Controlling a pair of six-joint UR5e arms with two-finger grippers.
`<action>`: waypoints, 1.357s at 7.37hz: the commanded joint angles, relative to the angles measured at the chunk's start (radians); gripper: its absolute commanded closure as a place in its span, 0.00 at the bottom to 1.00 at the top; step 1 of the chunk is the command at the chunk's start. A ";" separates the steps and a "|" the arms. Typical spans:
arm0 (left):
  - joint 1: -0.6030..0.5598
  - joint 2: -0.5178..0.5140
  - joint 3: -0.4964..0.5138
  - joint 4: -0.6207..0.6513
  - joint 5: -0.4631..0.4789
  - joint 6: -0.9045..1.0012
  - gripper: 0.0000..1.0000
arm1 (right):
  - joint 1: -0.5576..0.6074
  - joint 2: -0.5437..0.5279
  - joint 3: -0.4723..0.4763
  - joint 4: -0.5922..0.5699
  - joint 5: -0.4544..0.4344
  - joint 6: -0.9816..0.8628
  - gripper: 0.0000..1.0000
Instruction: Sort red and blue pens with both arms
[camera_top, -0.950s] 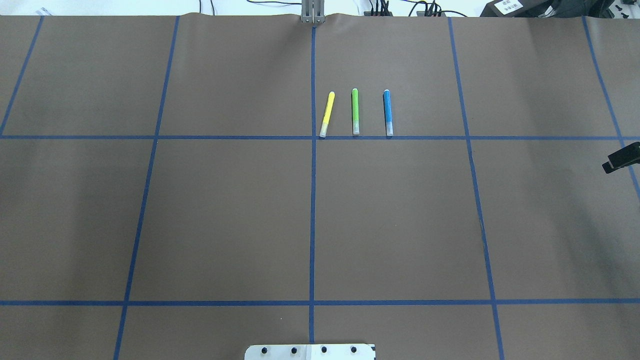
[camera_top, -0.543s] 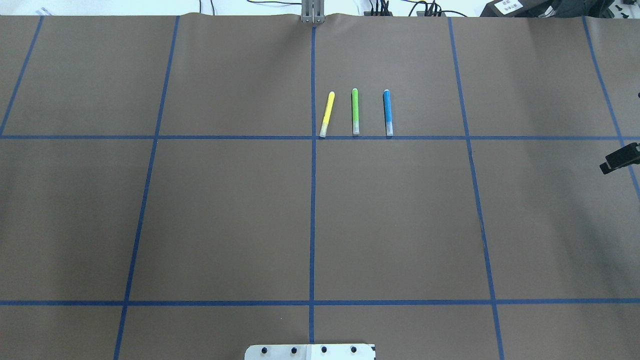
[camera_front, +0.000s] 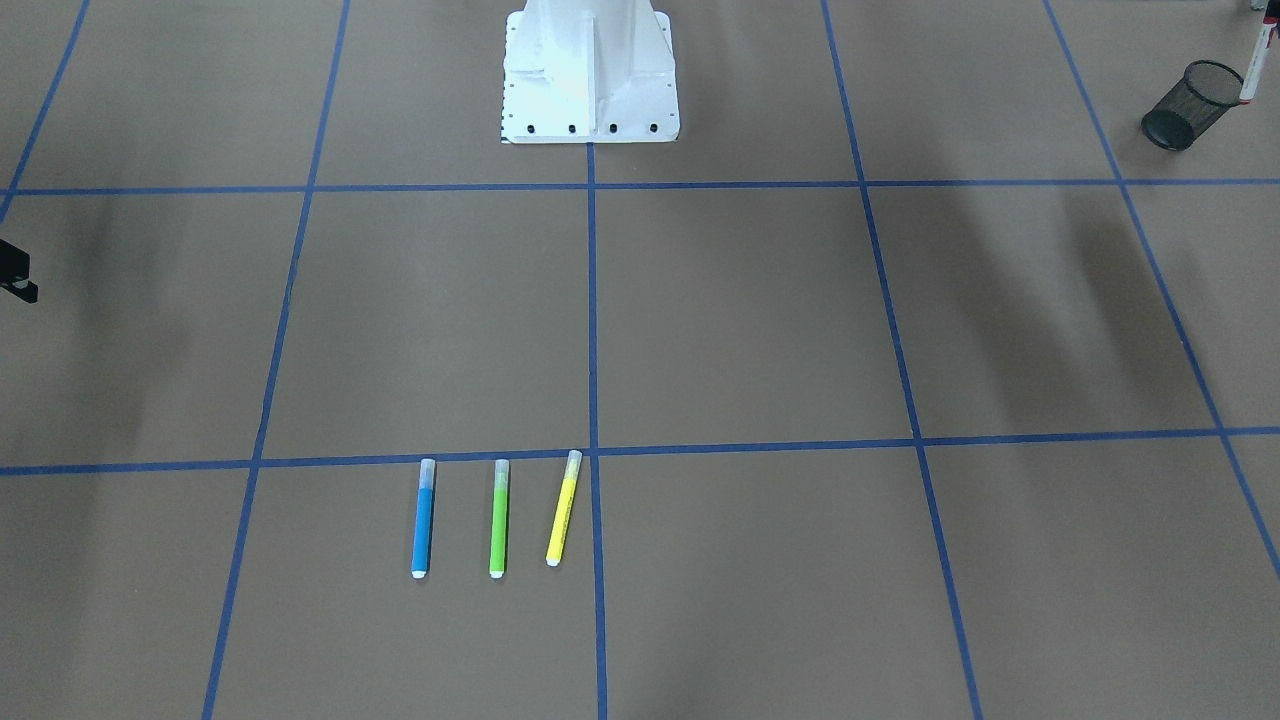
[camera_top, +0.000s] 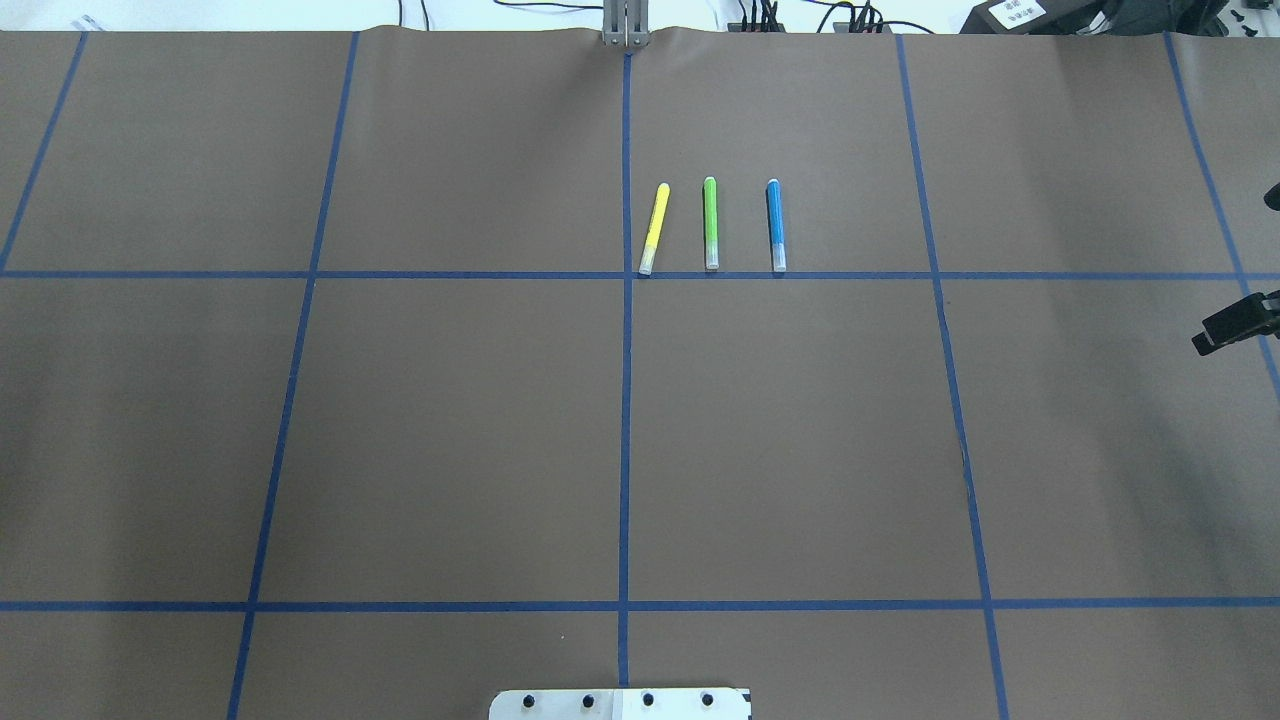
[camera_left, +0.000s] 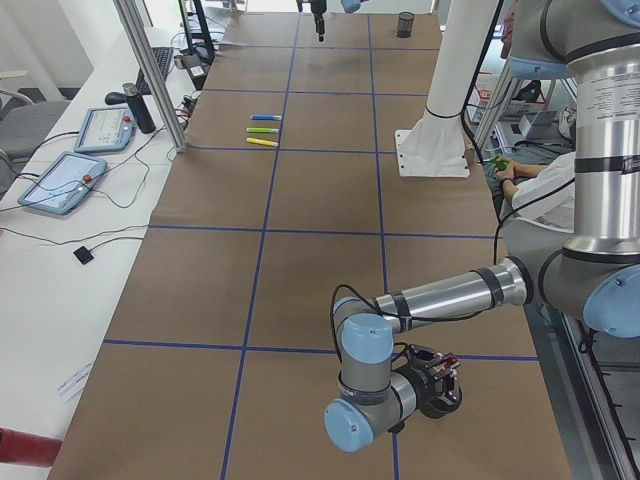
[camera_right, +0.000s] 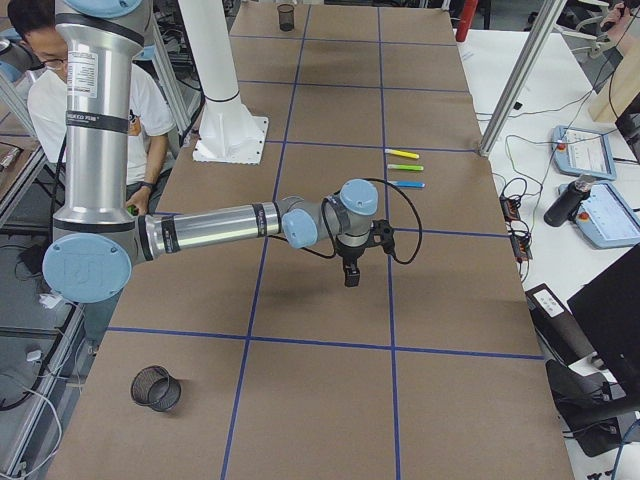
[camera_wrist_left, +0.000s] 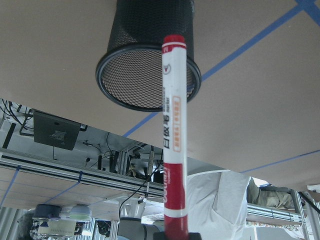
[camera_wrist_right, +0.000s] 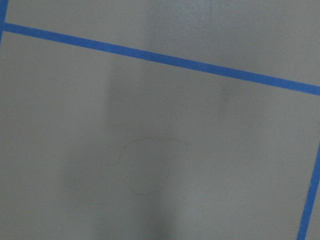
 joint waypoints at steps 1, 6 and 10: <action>-0.004 0.061 -0.017 0.007 -0.003 0.003 1.00 | -0.005 0.000 -0.002 -0.001 -0.002 -0.001 0.00; -0.002 0.084 0.036 -0.027 -0.053 0.002 1.00 | -0.005 0.002 -0.012 0.001 -0.004 -0.001 0.00; -0.001 0.076 0.099 -0.100 -0.101 -0.003 0.11 | -0.005 0.006 -0.017 -0.001 -0.005 0.001 0.00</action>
